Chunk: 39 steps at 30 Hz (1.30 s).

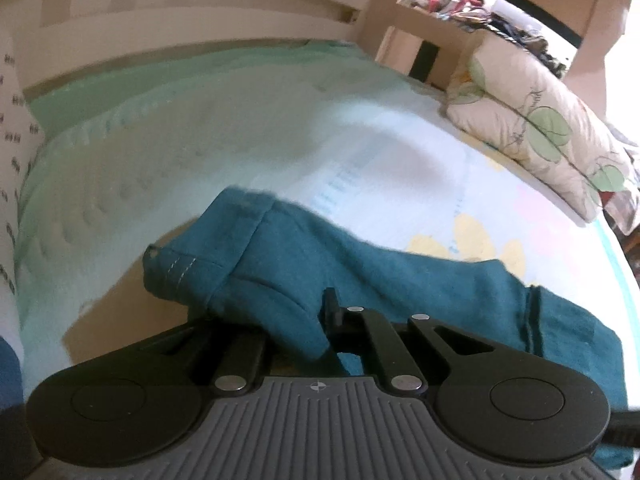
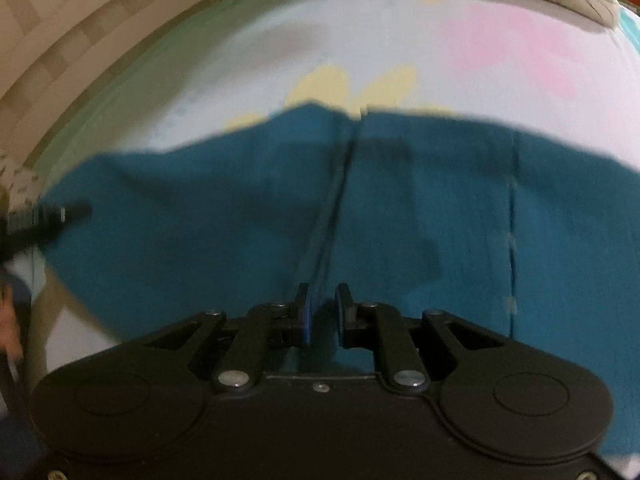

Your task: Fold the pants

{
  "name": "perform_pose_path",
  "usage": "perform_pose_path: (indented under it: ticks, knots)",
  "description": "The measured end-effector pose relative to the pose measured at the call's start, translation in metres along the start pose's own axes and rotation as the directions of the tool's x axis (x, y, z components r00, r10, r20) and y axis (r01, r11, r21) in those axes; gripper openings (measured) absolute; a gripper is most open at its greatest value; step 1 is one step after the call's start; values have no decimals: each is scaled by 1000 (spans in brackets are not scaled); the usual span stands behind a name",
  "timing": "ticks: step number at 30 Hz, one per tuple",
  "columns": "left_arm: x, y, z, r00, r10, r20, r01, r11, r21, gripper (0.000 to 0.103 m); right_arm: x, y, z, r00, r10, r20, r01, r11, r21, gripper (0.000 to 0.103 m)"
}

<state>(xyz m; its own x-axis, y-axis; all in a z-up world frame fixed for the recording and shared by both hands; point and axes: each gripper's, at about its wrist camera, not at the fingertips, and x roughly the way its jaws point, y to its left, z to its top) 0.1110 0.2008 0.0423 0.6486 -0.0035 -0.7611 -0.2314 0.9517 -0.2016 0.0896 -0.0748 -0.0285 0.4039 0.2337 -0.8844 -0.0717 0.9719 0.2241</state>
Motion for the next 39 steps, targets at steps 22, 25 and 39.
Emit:
perform_pose_path:
  ticks: [22, 25, 39]
  knots:
    - [-1, -287, -32, 932, -344, -113, 351, 777, 523, 14, -83, -144, -35, 991, -124, 56, 95, 925, 368, 26]
    - [33, -316, -63, 902, -339, -268, 432, 742, 513, 14, -95, -165, -38, 985, -169, 32, 140, 893, 428, 26]
    - [20, -328, -101, 891, -316, -326, 452, 683, 573, 32, -120, -194, -41, 973, -219, 78, 142, 826, 545, 28]
